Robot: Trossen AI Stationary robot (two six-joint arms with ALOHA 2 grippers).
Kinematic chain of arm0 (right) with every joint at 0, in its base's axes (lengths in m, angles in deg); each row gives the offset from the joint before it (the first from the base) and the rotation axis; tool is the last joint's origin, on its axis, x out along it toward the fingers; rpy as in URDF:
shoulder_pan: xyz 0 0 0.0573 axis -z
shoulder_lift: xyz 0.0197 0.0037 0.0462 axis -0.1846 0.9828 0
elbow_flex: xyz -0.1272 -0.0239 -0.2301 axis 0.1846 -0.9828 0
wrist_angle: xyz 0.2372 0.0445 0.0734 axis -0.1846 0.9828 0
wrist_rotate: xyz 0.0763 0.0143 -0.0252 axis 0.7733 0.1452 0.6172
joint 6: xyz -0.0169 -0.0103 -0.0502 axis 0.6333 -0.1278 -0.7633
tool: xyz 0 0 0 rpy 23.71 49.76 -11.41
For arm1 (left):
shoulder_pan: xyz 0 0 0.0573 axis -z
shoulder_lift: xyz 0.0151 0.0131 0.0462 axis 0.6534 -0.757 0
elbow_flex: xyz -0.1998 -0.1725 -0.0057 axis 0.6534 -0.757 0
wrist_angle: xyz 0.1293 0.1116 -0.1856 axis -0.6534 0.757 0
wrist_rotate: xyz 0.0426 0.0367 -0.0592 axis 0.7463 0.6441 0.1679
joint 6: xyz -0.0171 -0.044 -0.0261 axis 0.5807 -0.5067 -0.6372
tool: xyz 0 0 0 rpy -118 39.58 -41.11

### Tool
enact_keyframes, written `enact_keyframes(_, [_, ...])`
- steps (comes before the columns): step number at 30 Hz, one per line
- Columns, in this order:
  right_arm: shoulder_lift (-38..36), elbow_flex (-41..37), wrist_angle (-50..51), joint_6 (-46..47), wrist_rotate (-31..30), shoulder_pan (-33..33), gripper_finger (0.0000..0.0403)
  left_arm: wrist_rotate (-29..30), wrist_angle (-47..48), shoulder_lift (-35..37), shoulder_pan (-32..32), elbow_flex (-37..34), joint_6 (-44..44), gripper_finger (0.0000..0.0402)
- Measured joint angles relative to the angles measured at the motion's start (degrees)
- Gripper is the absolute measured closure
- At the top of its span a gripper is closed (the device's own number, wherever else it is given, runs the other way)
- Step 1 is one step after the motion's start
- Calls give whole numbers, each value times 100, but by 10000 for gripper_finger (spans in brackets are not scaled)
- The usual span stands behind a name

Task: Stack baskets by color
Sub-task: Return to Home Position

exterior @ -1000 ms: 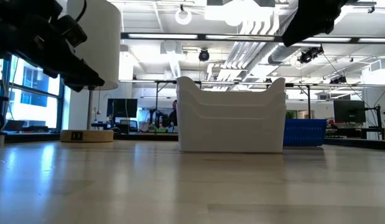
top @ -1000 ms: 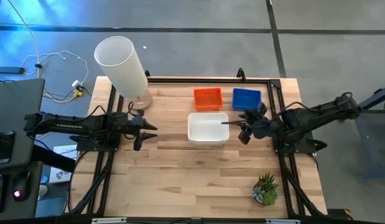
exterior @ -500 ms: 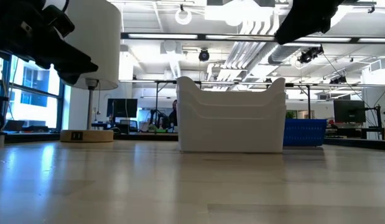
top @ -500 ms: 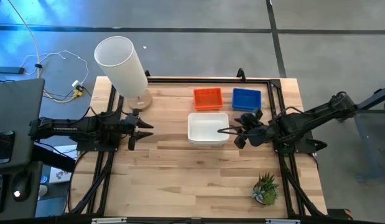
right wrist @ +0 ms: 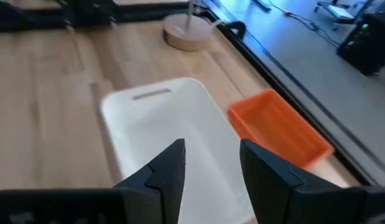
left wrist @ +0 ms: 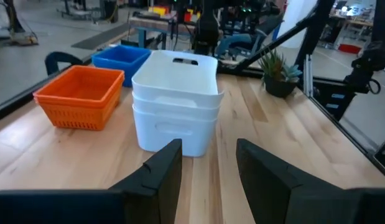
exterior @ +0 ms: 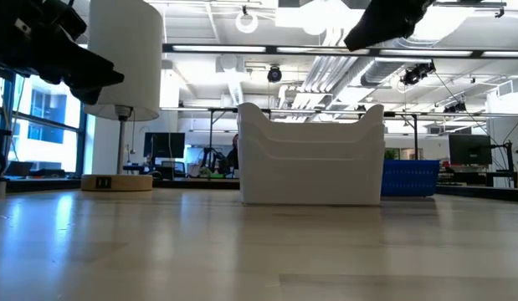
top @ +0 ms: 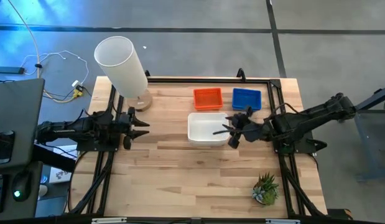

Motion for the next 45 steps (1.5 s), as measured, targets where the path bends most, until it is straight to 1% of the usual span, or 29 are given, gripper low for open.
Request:
enact_keyframes(6, [-268,0,555,-53,81,256,261,93,-424,257,2,-447,11,261])
enact_keyframes(10, [-581,0,797,-207,284,260,261,64,-723,287,2,-444,213,261])
enact_keyframes(15, [-1028,-69,791,-546,498,261,261,41,-727,307,2,-444,428,261])
enact_keyframes(18, [-1530,-660,98,-903,772,330,261,43,-727,307,2,-444,520,261])
enact_keyframes(20, [-1923,-1268,-657,-1067,1201,490,261,85,-727,307,4,-444,563,261])
enact_keyframes(23, [-2519,-2176,-1844,-1194,2021,785,261,102,-727,305,2,-444,570,261])
enact_keyframes(26, [-3049,-2853,-2502,-1192,2556,1026,261,80,-727,305,2,-444,568,261])
enact_keyframes(31, [-3750,-3579,-2568,-1000,2635,1251,261,72,-725,305,2,-444,561,261])
enact_keyframes(34, [-4074,-3922,-2612,-1080,2612,1289,261,66,-725,305,2,-444,558,261])
enact_keyframes(41, [-4744,-4901,-3342,-1091,2636,1397,261,89,-725,305,2,-442,513,261])
enact_keyframes(45, [-5051,-5291,-3467,-933,2634,1395,261,100,-725,305,2,-442,513,261])
